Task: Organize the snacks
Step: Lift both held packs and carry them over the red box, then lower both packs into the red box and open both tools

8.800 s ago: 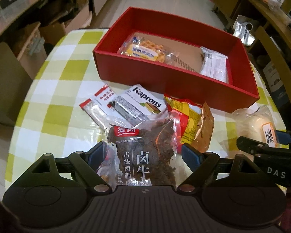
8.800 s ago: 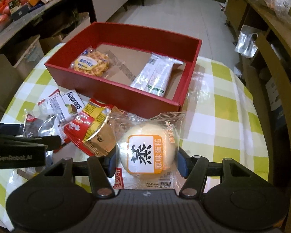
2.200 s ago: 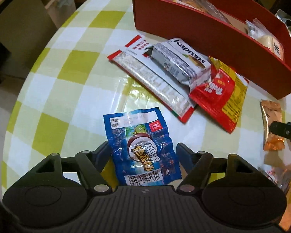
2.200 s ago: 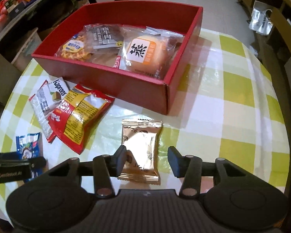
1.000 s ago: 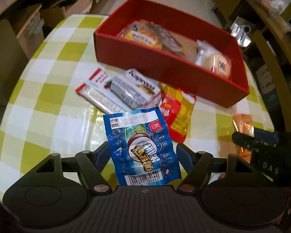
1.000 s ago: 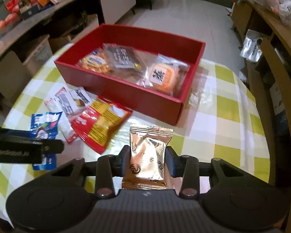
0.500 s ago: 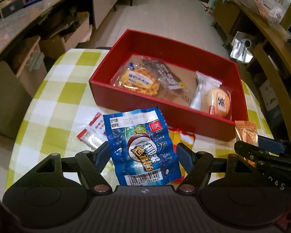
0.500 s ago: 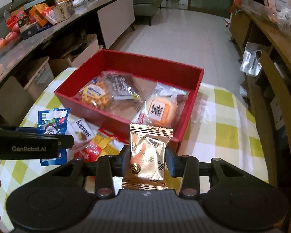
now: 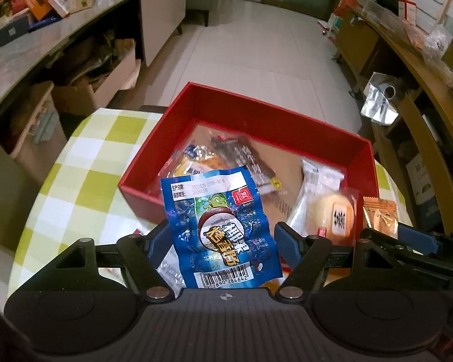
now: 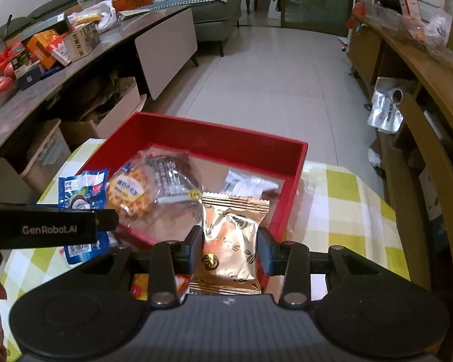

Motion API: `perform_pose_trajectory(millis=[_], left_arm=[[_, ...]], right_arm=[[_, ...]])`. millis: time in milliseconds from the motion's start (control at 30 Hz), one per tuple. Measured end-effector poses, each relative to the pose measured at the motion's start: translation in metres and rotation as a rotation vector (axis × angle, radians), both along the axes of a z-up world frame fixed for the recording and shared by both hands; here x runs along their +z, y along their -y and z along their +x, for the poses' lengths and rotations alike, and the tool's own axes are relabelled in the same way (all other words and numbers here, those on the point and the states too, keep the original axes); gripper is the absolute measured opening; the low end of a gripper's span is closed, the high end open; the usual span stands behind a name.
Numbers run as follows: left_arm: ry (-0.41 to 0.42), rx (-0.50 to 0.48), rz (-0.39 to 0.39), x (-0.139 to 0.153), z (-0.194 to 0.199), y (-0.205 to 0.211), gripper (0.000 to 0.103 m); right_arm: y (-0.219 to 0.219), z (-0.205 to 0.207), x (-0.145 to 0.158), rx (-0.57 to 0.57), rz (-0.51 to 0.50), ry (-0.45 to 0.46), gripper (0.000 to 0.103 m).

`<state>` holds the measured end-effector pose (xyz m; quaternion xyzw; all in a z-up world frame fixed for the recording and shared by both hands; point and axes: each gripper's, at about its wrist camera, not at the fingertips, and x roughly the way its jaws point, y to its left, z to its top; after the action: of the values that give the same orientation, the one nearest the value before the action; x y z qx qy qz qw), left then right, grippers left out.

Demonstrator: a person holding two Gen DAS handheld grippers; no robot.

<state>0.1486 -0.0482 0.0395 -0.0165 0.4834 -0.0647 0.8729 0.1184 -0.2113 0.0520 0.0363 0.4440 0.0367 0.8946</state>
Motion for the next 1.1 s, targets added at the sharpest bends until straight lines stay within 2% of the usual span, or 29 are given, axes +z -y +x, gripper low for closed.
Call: perform_pose_trajectory(millis=[433, 667, 833, 1100], left_arm=[[0.010, 0.001, 0.050, -0.013, 0.039, 0.014, 0.078], [0.017, -0.007, 0.066, -0.021, 0.054, 0.022, 0.078], [0.008, -0.012, 0.082, -0.027, 0.057, 0.024, 0.079], [-0.001, -0.007, 0.103, -0.031, 0.059, 0.023, 0.080]], right_arm=[[0.000, 0.042, -0.020, -0.017, 0.044, 0.033, 0.047], [0.006, 0.052, -0.036, -0.031, 0.025, 0.031, 0.047], [0.003, 0.055, -0.039, -0.027, 0.003, 0.054, 0.047], [0.000, 0.056, -0.042, -0.020, -0.023, 0.039, 0.051]])
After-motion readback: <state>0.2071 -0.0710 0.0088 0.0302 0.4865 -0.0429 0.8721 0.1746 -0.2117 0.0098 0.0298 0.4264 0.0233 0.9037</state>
